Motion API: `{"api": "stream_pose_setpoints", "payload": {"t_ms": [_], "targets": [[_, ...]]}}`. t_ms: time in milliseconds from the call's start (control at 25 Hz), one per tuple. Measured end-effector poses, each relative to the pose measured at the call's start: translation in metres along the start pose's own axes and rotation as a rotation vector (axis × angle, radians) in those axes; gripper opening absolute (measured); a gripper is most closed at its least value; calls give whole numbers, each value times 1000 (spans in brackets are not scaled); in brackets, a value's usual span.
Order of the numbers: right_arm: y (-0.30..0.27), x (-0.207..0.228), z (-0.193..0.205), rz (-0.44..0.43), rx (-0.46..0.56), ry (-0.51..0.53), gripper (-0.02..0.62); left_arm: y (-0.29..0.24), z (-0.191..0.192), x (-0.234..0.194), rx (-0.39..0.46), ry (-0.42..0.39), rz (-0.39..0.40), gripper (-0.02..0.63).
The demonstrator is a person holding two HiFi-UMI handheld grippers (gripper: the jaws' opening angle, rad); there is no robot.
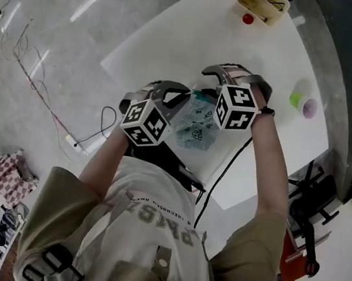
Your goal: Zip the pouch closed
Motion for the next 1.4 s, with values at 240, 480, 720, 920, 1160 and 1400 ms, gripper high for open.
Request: {"api": "stream_pose_setpoints", "payload": {"t_ms": [240, 480, 720, 920, 1160, 1400], "targets": [[-8, 0, -7, -82, -32, 158, 182, -4, -3, -3, -1, -20, 17, 25], [-14, -2, -11, -138, -43, 261, 164, -8, -4, -5, -1, -48, 30, 25], [-18, -5, -10, -172, -89, 379, 143, -11, -8, -5, -7, -80, 48, 25], [-19, -8, -11, -187, -100, 450, 107, -14, -9, -6, -17, -110, 59, 25], [-18, -12, -11, -191, -92, 451, 61, -12, -8, -7, -19, -110, 62, 25], [-15, -11, -10, -177, -102, 457, 20, -11, -11, -5, -33, -144, 69, 25]]}}
Point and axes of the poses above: the fingertips, and each gripper's own axes: y backward along the fingers, x to its right, z out of its underside, the point moved 6 cm from there along y, backward along the fingers, and after that the axes turned 14 degrees about y, right-handed, at the moved point
